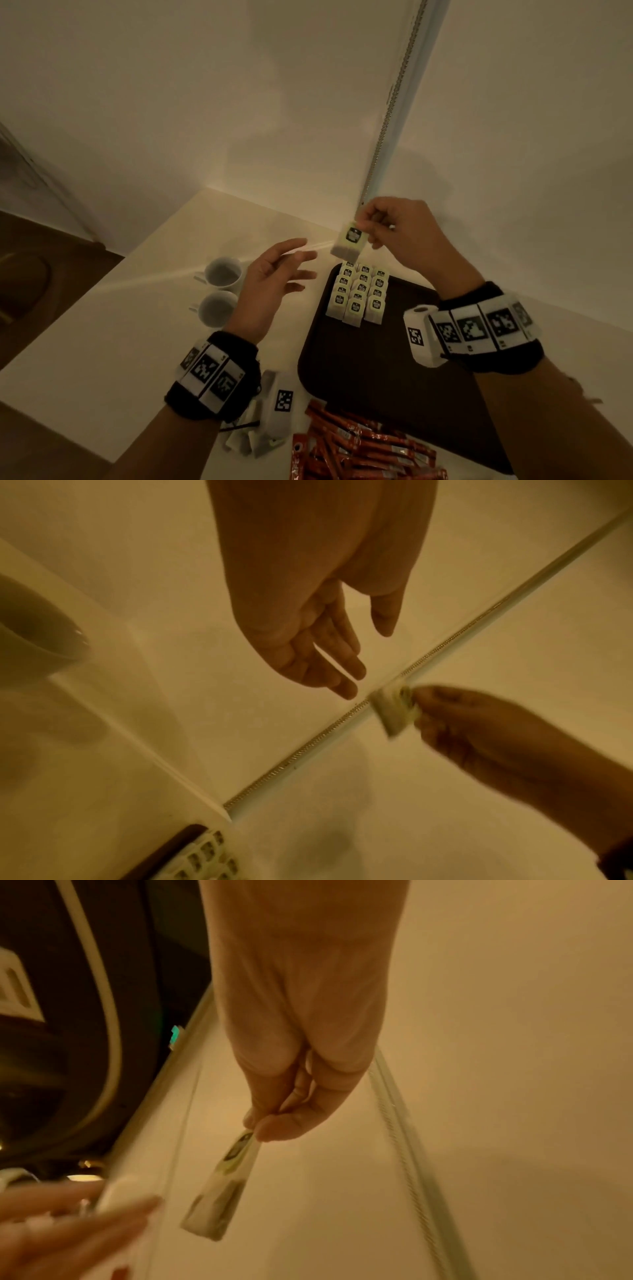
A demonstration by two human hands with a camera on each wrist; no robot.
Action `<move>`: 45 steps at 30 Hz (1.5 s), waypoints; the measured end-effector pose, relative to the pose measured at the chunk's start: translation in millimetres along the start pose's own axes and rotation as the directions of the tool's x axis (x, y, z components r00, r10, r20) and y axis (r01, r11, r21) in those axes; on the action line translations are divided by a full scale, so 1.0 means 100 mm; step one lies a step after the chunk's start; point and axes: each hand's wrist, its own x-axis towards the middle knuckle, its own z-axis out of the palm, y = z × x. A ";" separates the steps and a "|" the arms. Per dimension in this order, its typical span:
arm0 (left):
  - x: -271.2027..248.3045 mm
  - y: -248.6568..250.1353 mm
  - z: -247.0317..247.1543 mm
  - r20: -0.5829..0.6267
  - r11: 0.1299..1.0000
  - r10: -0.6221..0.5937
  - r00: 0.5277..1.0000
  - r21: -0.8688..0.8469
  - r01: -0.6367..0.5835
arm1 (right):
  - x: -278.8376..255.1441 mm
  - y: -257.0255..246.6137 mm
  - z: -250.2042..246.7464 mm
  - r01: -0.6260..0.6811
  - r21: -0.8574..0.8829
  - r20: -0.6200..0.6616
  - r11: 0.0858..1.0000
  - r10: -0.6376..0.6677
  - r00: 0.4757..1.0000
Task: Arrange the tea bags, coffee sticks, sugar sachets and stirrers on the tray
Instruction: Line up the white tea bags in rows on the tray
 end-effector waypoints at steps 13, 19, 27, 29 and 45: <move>-0.87 -0.43 -1.11 -0.197 0.919 -0.242 0.950 0.268 0.289 | -0.66 1.73 0.46 -0.461 -0.309 0.326 0.832 0.548 0.770; -1.22 -0.65 -1.49 -0.340 0.830 -0.396 0.853 0.265 0.491 | -0.61 1.99 0.58 -0.522 -0.308 0.205 0.796 0.591 0.780; -1.43 -0.68 -1.69 -0.408 0.759 -0.507 0.759 0.206 0.618 | -0.52 2.09 0.68 -0.555 -0.244 0.108 0.796 0.591 0.800; -1.47 -0.70 -1.73 -0.420 0.754 -0.506 0.754 0.209 0.622 | -0.51 2.10 0.71 -0.555 -0.236 0.099 0.798 0.588 0.803; -1.56 -0.64 -1.60 -0.388 0.822 -0.387 0.836 0.267 0.504 | -1.19 0.79 1.80 0.078 -0.168 0.750 0.983 0.076 0.657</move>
